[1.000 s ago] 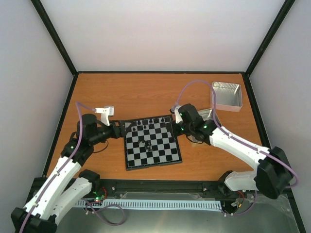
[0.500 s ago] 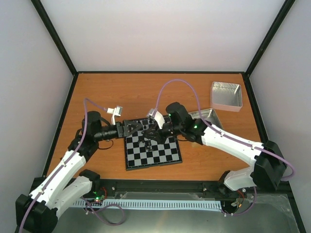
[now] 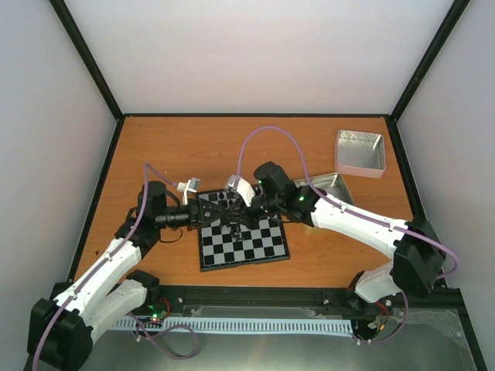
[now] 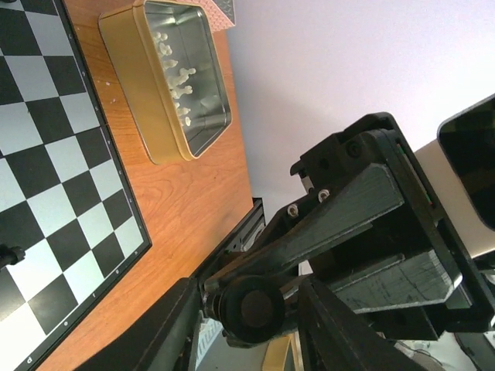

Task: Set up the chess pieces on the board
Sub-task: Adjust the chess piece.

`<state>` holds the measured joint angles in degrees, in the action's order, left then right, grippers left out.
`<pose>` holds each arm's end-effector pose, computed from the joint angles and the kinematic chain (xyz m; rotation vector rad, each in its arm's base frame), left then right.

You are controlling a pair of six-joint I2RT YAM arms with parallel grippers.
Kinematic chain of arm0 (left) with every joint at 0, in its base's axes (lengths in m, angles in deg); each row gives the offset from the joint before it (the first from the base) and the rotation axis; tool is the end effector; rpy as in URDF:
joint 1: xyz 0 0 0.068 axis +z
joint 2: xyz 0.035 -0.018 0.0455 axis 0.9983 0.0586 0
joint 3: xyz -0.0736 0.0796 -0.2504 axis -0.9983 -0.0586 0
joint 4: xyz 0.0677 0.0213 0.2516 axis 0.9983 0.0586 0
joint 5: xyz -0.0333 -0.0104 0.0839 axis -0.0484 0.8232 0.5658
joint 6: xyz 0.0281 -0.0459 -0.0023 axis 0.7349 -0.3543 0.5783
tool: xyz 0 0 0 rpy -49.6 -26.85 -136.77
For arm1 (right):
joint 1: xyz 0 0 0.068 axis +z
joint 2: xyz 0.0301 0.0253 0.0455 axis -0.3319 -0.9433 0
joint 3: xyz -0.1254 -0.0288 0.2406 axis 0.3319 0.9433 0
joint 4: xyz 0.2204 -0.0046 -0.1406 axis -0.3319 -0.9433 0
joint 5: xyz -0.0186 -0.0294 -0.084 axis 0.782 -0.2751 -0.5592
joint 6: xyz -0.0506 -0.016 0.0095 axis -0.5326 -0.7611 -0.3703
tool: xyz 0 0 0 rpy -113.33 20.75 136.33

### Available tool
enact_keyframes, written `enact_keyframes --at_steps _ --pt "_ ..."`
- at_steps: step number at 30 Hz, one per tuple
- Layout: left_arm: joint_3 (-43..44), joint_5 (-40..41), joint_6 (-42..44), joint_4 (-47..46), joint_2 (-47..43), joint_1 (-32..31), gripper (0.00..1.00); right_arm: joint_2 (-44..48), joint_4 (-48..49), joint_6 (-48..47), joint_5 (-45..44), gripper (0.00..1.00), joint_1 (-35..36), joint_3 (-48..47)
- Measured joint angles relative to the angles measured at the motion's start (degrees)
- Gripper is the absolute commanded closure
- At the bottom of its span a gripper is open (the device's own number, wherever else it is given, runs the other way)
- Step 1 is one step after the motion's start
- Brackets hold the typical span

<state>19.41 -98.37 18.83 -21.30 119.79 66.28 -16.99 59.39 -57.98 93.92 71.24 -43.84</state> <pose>0.1612 -0.0900 0.2443 -0.0441 2.2737 -1.7310 0.1832 0.2624 0.2804 -1.2736 1.9761 1.0794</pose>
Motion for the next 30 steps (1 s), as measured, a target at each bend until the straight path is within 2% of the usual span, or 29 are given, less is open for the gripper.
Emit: enact_keyframes --at_steps 6,7,10,12,13,15,16,20,25,30 --pt "-0.7 -0.33 -1.86 -2.14 1.44 0.0 0.63 -0.44 -0.85 -0.68 -0.28 0.95 0.59 -0.66" --pt "-0.76 -0.35 -1.99 -2.29 1.66 0.0 0.65 -0.61 -0.83 -0.83 -0.28 0.96 0.7 -0.81" --pt "-0.94 -0.57 -2.58 -2.58 1.9 0.0 0.8 -1.14 -1.07 -1.07 -0.61 0.95 0.85 -1.07" --pt "-1.09 -0.39 -2.69 -2.8 1.9 0.02 0.86 -1.64 -1.27 -1.11 -0.96 0.91 0.94 -1.31" --pt "-1.27 -0.24 -2.75 -2.89 1.9 0.22 0.87 -1.81 -1.44 -1.11 -1.33 0.88 0.94 -1.46" --pt "-1.38 -0.11 -3.04 -2.89 1.9 0.35 0.88 -1.99 -1.44 -1.11 -1.68 0.71 0.98 -1.53" --pt "-1.4 -0.11 -3.06 -2.91 1.88 0.35 0.88 -1.99 -1.51 -0.94 -1.88 0.59 1.05 -1.57" --pt "-1.4 0.55 -3.04 -2.93 1.42 0.37 0.87 -1.7 -0.94 0.48 -3.76 0.3 1.46 -1.51" --pt "-1.31 0.9 -3.63 -3.72 -0.85 0.33 0.87 5.53 5.66 7.52 -7.5 0.25 1.4 5.4" --pt "-0.09 1.44 -8.13 -7.41 -1.33 0.33 0.87 14.97 22.47 22.49 -8.98 0.25 1.42 16.17"
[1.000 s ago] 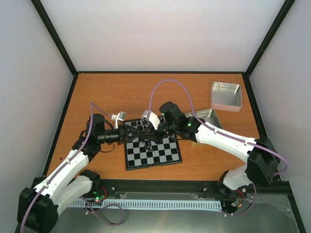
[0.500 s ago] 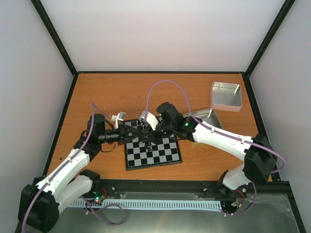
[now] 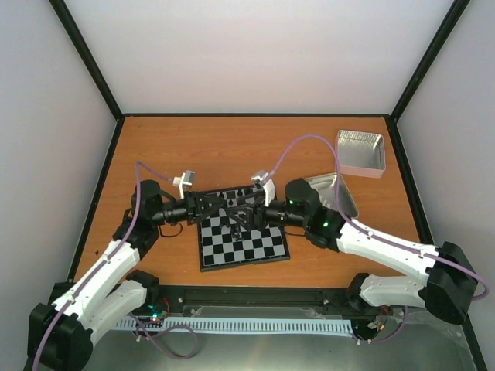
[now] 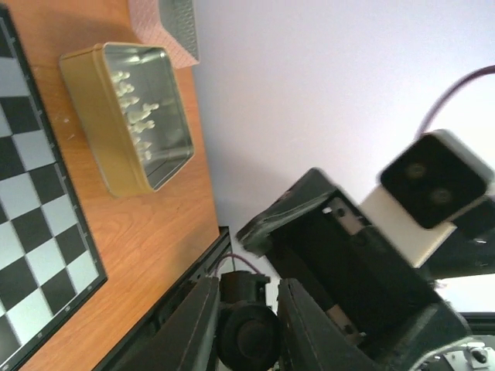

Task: Set up the chess pieces on the board
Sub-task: Adjust the chess piece.

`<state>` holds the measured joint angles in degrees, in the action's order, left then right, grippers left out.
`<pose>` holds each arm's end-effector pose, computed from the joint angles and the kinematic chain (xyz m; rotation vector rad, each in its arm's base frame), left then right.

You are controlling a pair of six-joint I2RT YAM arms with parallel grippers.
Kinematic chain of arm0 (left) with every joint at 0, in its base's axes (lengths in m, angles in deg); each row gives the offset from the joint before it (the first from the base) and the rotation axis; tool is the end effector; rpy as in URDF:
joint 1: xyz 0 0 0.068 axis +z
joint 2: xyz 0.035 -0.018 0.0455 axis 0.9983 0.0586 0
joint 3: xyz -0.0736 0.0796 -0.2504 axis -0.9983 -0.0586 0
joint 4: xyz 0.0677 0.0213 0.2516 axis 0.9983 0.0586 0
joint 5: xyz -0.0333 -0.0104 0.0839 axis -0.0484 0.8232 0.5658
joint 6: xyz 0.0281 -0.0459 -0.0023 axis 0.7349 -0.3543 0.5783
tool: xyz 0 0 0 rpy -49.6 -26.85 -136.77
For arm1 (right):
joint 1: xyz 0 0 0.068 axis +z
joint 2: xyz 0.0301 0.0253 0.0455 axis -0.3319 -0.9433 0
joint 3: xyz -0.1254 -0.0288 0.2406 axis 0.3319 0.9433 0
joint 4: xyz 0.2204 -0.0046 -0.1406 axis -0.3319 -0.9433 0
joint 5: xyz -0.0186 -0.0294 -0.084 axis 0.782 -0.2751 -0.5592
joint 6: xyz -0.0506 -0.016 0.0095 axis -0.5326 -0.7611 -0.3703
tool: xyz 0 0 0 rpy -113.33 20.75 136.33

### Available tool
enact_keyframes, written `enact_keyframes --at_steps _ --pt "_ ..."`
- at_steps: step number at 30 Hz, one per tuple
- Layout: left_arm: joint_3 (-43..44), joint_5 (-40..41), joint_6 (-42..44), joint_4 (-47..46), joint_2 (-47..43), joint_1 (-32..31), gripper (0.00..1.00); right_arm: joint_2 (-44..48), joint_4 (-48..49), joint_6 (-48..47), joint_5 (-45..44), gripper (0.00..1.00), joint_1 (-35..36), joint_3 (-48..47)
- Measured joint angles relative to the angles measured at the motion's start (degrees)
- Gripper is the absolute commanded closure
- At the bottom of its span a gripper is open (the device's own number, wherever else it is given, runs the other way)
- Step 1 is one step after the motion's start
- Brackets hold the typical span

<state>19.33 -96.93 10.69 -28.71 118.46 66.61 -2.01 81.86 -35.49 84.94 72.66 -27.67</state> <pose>0.1632 -0.0891 0.2590 -0.1161 2.1702 -1.7903 0.1524 0.2259 0.2914 -0.7894 1.8846 1.2427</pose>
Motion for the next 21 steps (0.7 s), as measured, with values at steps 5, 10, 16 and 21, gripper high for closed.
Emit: enact_keyframes --at_steps 5,10,16,21 --pt "1.07 0.87 -7.82 -6.34 0.02 0.0 0.86 -1.4 14.53 14.82 -2.69 0.27 0.02 5.4" --pt "2.56 1.9 -14.91 -11.58 0.15 0.0 0.86 -2.91 24.55 24.57 -4.55 0.41 0.02 7.39" --pt "3.54 2.43 -19.19 -15.89 1.33 0.0 0.85 -5.9 34.03 29.55 -3.3 0.62 1.07 7.21" --pt "3.54 2.62 -20.0 -16.06 1.22 0.0 0.85 -7.15 41.22 32.79 -3.74 0.64 1.75 9.09"
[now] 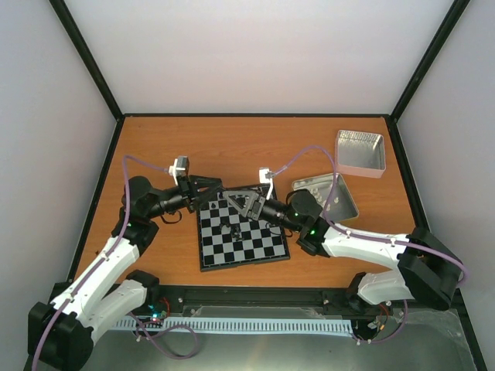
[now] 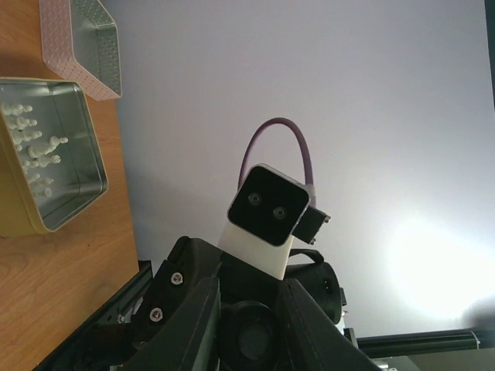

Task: Set up the chess pieces on the board
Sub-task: Adjust the chess piece.

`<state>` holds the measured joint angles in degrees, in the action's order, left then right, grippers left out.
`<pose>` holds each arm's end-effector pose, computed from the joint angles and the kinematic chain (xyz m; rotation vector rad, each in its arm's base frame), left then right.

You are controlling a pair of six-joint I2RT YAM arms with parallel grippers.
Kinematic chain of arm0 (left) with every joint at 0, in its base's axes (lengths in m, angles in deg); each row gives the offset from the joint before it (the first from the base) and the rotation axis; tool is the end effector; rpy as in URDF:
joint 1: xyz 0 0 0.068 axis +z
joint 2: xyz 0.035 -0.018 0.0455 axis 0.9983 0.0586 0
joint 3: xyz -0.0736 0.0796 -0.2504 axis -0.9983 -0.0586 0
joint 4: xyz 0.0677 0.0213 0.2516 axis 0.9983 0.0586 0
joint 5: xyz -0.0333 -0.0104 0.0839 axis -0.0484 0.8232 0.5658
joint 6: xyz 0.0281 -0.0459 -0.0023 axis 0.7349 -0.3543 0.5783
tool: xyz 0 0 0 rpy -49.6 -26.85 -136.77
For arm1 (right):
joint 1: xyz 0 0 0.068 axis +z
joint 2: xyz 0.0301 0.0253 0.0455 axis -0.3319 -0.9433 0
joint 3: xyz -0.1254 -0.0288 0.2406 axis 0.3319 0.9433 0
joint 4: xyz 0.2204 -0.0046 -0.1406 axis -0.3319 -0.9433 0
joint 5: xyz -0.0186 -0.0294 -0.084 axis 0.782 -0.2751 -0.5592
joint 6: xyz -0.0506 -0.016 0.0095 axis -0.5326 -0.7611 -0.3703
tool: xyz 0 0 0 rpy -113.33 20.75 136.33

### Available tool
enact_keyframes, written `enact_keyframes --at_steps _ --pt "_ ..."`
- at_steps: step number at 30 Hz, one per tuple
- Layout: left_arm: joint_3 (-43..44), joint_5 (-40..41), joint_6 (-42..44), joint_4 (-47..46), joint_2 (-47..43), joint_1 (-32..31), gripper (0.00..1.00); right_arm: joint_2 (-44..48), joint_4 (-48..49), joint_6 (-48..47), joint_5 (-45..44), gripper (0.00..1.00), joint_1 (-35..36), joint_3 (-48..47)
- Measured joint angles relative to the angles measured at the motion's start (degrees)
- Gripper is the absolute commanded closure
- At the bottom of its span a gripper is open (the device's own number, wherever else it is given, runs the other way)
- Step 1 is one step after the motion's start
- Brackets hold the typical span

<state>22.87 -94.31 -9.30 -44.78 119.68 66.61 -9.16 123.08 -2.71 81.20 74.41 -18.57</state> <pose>0.1722 -0.0912 0.3037 -0.2615 1.9534 -1.9953 0.1559 0.2416 0.2798 -0.2794 1.6860 1.7625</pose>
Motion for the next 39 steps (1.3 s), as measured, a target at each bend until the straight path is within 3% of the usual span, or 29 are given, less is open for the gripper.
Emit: enact_keyframes --at_steps 6,9,16,23,27,31,34,39 --pt "0.0 0.24 -0.79 0.02 -0.79 0.0 0.85 0.0 5.29 2.4 -2.12 0.54 0.04 2.29" --pt "0.0 0.46 -1.16 0.0 -1.16 0.0 0.85 -0.02 6.69 3.17 -2.84 0.54 0.11 2.32" --pt "0.0 0.61 -1.18 0.02 -1.2 0.0 0.84 -0.04 7.41 4.0 -3.5 0.74 0.17 2.29" --pt "0.0 0.68 -1.2 0.02 -1.18 0.0 0.84 -0.33 6.78 3.93 -2.95 0.74 0.2 2.27" --pt "0.0 0.79 -1.2 0.02 -1.18 0.0 0.82 -0.33 6.21 3.5 -2.45 0.89 0.2 2.16" --pt "-0.02 0.85 -1.2 0.04 -1.05 0.0 0.72 -0.35 5.33 3.21 -2.71 0.95 0.17 2.1" --pt "-0.02 1.07 -0.63 0.37 -0.96 0.0 0.53 -0.17 3.39 2.51 -3.21 0.97 0.2 1.68" --pt "0.5 4.39 5.99 7.69 -1.7 0.0 0.33 1.36 -9.25 -1.29 -4.59 0.97 0.13 -2.12"
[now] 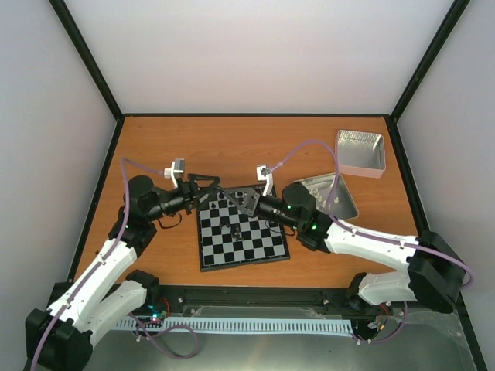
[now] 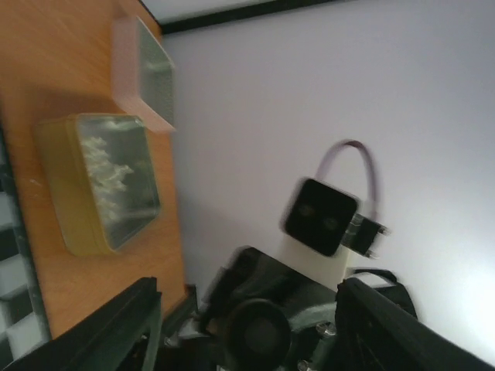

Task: Set up the chess pieces on the board
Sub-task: Adjust the chess piece, then adjust the chess piece on the chessboard.

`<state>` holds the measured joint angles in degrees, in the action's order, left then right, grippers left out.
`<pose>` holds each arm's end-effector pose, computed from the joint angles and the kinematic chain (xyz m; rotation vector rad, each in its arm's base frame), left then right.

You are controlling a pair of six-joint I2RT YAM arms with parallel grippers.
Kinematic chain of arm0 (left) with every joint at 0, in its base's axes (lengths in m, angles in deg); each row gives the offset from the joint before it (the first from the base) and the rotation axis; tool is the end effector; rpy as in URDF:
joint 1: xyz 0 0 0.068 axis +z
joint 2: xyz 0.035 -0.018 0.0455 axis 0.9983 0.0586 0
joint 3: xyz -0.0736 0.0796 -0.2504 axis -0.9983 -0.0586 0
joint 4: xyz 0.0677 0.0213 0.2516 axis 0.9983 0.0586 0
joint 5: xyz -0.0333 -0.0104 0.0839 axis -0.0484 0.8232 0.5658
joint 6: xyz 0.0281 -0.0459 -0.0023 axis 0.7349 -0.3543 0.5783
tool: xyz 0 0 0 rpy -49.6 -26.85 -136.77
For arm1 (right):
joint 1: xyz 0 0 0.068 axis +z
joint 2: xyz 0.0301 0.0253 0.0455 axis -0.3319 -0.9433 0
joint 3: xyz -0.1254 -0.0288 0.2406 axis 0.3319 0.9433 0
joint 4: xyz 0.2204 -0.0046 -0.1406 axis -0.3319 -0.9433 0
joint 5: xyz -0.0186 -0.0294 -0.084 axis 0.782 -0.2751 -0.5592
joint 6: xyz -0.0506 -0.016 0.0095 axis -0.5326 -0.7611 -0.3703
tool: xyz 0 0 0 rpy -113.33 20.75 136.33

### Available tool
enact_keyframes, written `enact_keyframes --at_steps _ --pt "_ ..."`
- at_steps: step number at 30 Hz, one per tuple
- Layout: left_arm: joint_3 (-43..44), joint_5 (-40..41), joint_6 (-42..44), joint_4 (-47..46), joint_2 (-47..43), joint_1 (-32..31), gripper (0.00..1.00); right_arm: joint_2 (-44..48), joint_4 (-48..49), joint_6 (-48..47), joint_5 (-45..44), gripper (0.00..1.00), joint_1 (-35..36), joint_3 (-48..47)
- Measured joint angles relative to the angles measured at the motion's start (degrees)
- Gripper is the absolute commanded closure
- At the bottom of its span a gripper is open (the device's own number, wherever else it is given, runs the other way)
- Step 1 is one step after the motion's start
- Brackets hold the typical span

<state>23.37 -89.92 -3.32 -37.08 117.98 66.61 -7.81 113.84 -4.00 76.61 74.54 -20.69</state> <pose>0.1697 -0.0883 0.2986 -0.3084 1.9773 -1.8703 0.1586 0.2418 0.2815 -0.2108 1.7812 1.6518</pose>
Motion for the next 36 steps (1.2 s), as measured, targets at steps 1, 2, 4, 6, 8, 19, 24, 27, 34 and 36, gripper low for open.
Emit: enact_keyframes --at_steps 1,2,4,6,8,19,24,27,34,36 --pt "0.55 1.4 2.51 3.13 -0.28 0.0 0.31 0.44 -5.33 -1.53 -0.55 0.97 -0.17 -1.99" --pt "1.6 4.0 5.95 7.58 -0.72 0.0 0.3 0.7 -9.27 -3.02 -0.87 0.96 -0.28 -3.61" --pt "4.0 10.62 13.09 16.0 -1.86 0.0 0.29 1.05 -19.91 -6.73 -1.86 0.96 -0.76 -8.13" --pt "5.64 17.11 18.88 22.12 -3.37 0.0 0.27 0.76 -30.03 -10.43 -2.67 0.96 -1.53 -12.72" --pt "6.91 24.44 25.09 28.44 -5.62 0.0 0.26 -0.72 -40.09 -14.14 -3.5 0.97 -2.71 -17.9" --pt "9.05 43.95 45.38 45.51 -15.52 0.0 0.25 -22.1 -78.71 -30.51 -13.18 0.97 -5.25 -44.72" --pt "8.9 45.09 49.29 46.45 -18.73 0.0 0.24 -28.72 -86.51 -33.94 -18.14 0.97 -5.25 -52.76" --pt "8.61 45.11 50.6 46.31 -19.65 0.0 0.24 -32.28 -90.38 -35.26 -20.33 0.97 -5.25 -57.0" --pt "8.22 45.38 52.02 46.31 -19.91 0.0 0.24 -40.19 -95.49 -37.22 -22.53 0.97 -5.22 -67.52" --pt "8.09 45.62 52.09 46.34 -20.37 0.0 0.24 -41.7 -96.21 -37.53 -22.93 0.97 -5.14 -69.46"
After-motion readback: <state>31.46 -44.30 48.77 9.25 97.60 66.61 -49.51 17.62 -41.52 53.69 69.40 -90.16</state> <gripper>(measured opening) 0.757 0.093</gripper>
